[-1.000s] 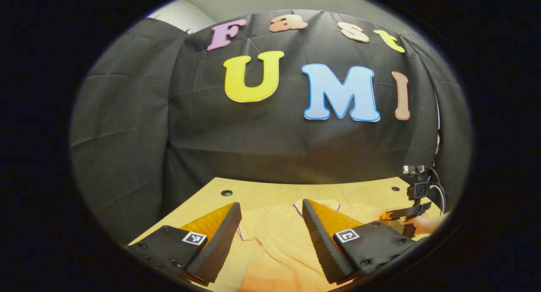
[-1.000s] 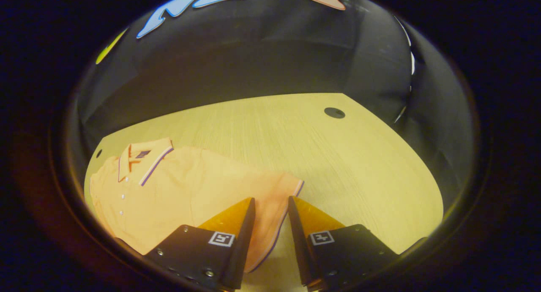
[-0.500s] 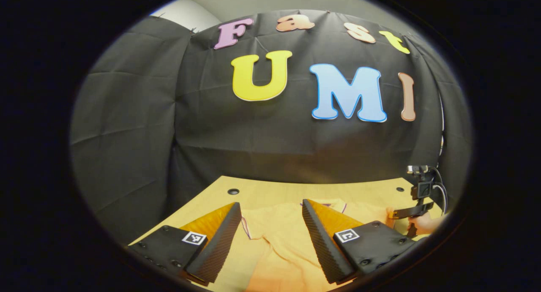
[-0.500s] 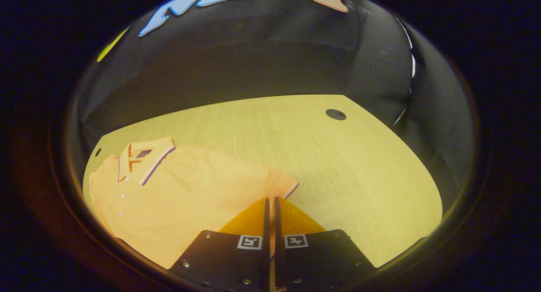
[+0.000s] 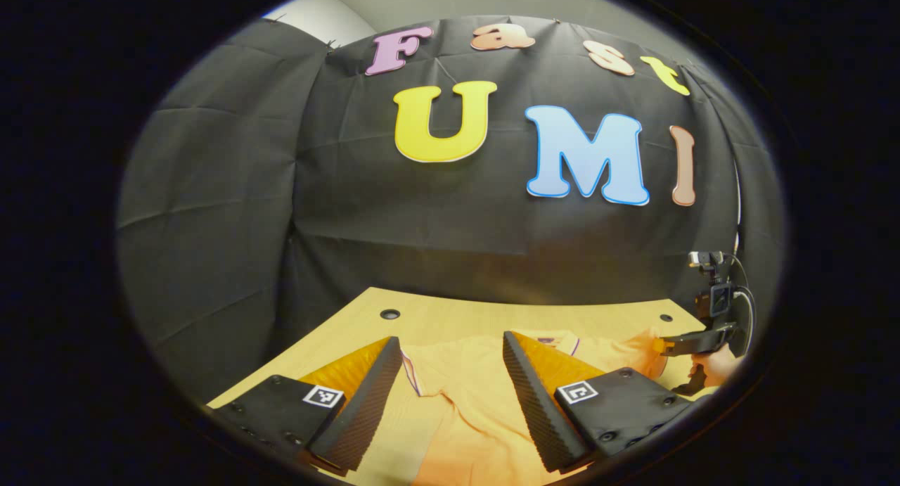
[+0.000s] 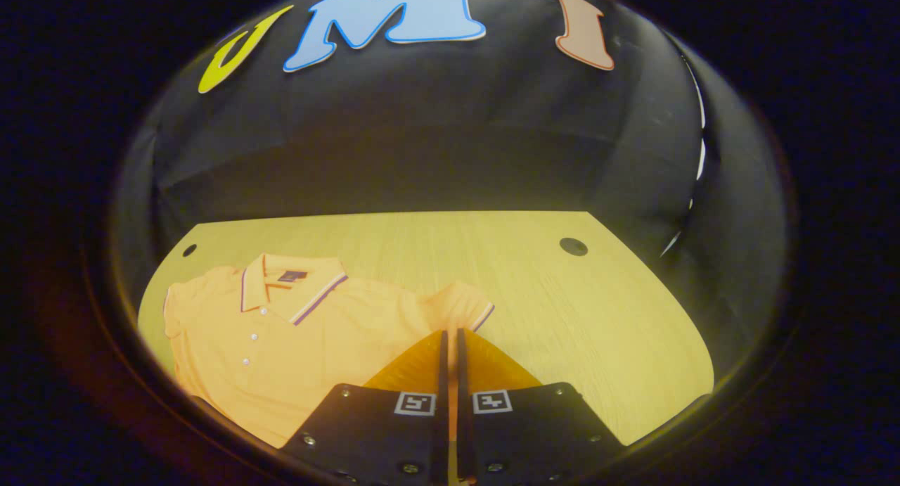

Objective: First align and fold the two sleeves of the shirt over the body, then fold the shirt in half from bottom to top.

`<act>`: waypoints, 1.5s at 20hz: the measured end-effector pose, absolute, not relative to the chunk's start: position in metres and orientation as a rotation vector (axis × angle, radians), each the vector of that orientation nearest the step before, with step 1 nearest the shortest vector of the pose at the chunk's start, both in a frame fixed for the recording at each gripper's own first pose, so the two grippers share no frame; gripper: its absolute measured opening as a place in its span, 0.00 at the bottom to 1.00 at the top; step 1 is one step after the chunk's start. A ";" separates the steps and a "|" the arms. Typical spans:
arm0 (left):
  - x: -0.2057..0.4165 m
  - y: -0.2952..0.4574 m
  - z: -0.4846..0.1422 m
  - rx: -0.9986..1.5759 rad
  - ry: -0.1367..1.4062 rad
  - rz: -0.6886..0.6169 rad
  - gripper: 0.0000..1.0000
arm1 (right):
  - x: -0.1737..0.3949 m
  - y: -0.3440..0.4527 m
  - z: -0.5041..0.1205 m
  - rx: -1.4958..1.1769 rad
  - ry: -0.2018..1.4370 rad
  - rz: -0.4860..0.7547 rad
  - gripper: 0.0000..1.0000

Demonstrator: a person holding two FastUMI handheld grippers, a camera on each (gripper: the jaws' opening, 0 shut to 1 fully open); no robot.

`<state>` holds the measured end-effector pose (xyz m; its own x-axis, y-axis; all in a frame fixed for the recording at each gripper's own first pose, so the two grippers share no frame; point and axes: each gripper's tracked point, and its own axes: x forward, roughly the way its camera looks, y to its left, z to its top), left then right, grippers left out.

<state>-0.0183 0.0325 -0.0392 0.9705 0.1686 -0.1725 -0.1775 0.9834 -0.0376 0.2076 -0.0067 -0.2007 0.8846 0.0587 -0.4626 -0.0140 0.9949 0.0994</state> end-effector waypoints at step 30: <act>-0.012 0.034 -0.076 -0.111 0.274 0.017 0.95 | 0.170 0.107 -0.182 -0.096 0.513 0.181 0.94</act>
